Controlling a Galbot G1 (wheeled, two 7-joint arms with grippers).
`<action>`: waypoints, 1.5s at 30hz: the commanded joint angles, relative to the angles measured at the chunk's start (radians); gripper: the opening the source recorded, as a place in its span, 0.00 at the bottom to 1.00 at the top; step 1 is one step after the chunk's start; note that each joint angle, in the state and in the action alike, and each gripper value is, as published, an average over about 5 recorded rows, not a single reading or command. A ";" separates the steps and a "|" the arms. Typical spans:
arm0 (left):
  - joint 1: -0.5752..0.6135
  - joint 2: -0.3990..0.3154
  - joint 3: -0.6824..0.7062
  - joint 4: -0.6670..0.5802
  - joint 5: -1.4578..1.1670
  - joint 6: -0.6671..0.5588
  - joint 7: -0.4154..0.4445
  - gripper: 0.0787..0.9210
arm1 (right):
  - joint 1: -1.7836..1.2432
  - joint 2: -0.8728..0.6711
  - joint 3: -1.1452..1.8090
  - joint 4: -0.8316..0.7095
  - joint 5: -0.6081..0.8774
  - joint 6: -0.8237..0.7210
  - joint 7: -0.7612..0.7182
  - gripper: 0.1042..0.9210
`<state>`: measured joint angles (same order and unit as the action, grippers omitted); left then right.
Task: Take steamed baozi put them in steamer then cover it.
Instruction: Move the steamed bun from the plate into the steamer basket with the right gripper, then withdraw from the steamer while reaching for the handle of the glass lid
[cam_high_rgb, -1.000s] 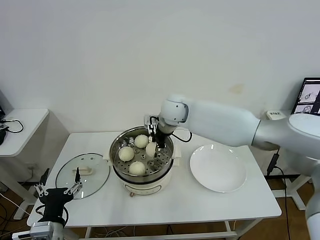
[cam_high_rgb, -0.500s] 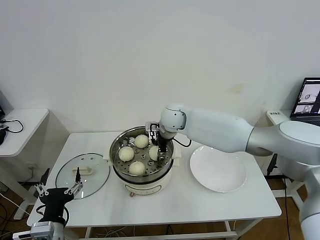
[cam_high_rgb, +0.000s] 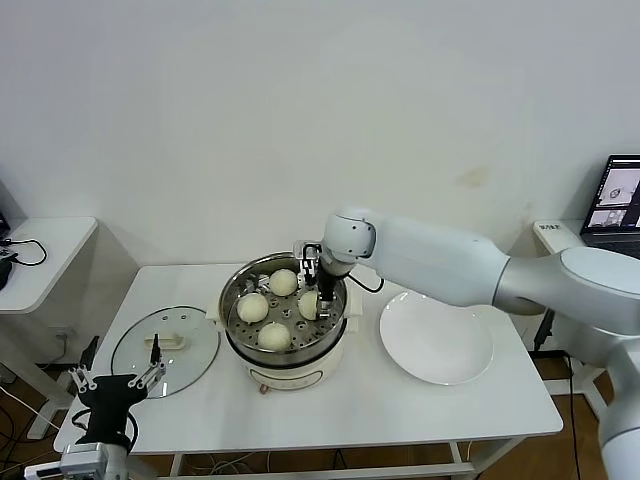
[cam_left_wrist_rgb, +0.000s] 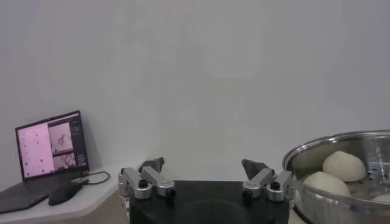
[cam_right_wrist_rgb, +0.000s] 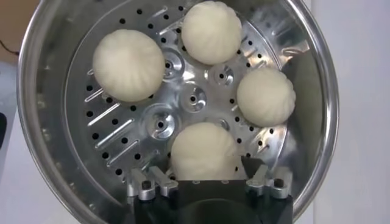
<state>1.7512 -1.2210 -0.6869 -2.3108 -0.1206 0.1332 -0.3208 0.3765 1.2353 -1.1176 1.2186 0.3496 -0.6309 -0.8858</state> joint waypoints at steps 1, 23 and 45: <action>0.000 0.001 -0.002 -0.001 -0.001 -0.001 0.001 0.88 | 0.000 -0.058 0.090 0.066 0.018 0.006 0.054 0.88; -0.008 0.007 0.013 0.019 0.042 -0.055 0.025 0.88 | -0.831 -0.332 0.863 0.421 -0.025 0.444 0.885 0.88; -0.119 0.099 -0.070 0.387 0.839 -0.154 0.136 0.88 | -1.824 0.087 1.829 0.631 -0.181 0.823 0.724 0.88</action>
<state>1.6912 -1.1871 -0.6988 -2.1136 0.2177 0.0193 -0.2603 -1.0252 1.1605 0.3114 1.7411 0.2097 0.0784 -0.1425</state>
